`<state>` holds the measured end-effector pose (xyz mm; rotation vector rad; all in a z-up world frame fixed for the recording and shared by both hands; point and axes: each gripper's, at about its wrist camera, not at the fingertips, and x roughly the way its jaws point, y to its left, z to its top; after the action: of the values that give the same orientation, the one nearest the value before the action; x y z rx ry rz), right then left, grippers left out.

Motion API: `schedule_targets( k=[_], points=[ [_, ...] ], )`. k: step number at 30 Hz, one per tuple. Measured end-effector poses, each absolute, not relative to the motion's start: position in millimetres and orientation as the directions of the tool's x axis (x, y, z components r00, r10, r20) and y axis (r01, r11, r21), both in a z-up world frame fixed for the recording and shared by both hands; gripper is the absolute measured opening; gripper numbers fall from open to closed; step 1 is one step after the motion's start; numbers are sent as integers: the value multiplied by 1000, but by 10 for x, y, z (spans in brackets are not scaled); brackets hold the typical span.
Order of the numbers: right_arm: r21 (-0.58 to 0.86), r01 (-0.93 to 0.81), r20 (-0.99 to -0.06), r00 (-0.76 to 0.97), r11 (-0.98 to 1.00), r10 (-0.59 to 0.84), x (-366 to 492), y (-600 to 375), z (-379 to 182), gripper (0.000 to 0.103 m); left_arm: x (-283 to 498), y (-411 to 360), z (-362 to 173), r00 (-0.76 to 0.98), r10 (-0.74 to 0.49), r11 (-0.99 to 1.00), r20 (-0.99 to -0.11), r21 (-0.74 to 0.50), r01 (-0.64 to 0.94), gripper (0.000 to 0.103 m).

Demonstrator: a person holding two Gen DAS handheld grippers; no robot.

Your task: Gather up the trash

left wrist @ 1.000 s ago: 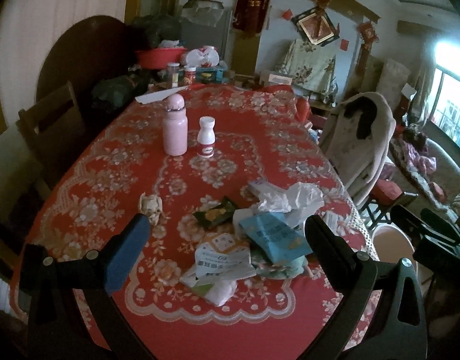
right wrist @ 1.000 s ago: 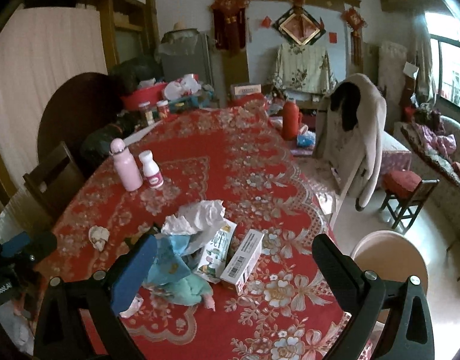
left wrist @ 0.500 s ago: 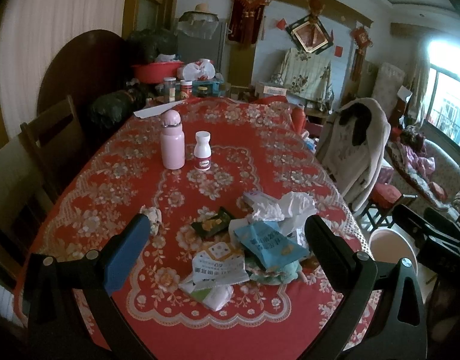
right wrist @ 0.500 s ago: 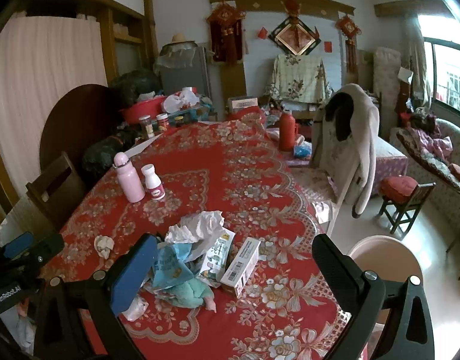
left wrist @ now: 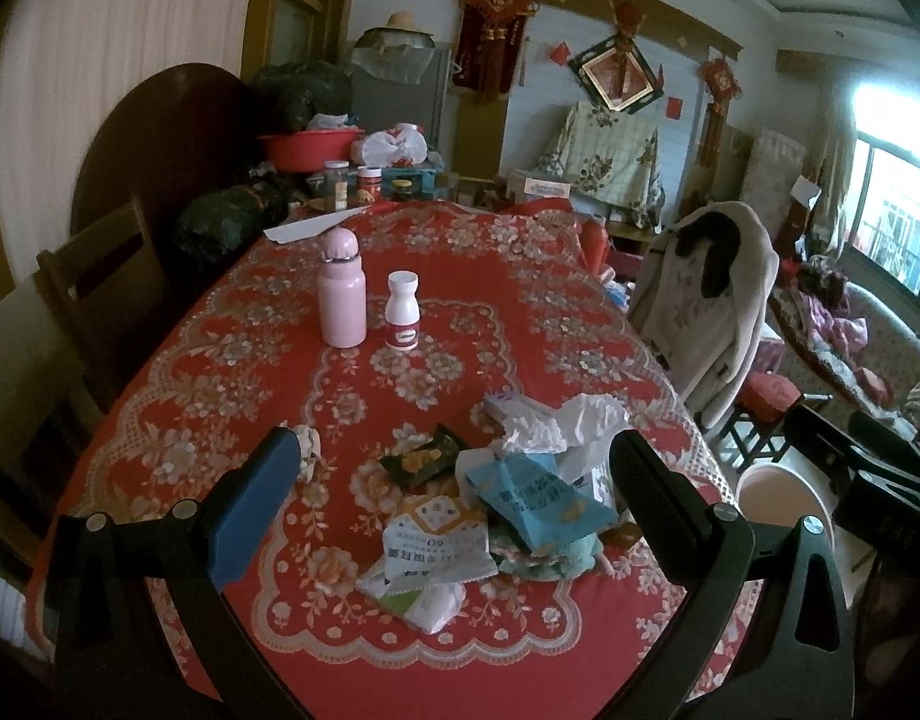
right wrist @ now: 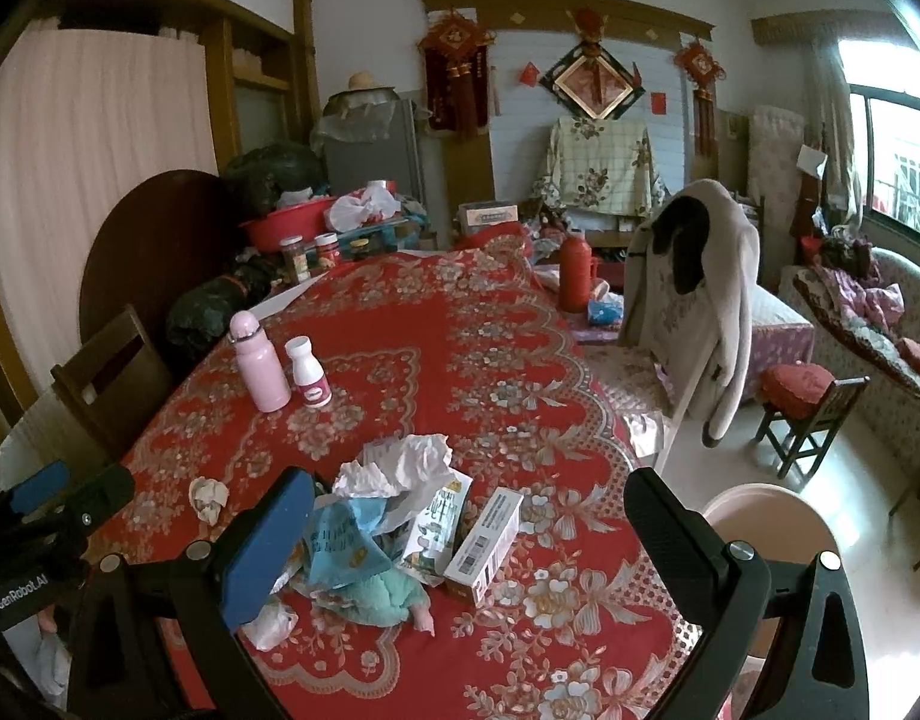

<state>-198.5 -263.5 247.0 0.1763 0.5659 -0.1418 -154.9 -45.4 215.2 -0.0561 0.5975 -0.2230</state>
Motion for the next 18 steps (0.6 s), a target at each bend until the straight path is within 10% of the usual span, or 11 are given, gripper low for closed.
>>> schedule_targets(
  k=[18],
  points=[
    [122,184,-545,834,975,-89,-1930,-2631,2494,103,-1539,-446,2180,804,-226,974,-549,-119,193,102]
  ],
)
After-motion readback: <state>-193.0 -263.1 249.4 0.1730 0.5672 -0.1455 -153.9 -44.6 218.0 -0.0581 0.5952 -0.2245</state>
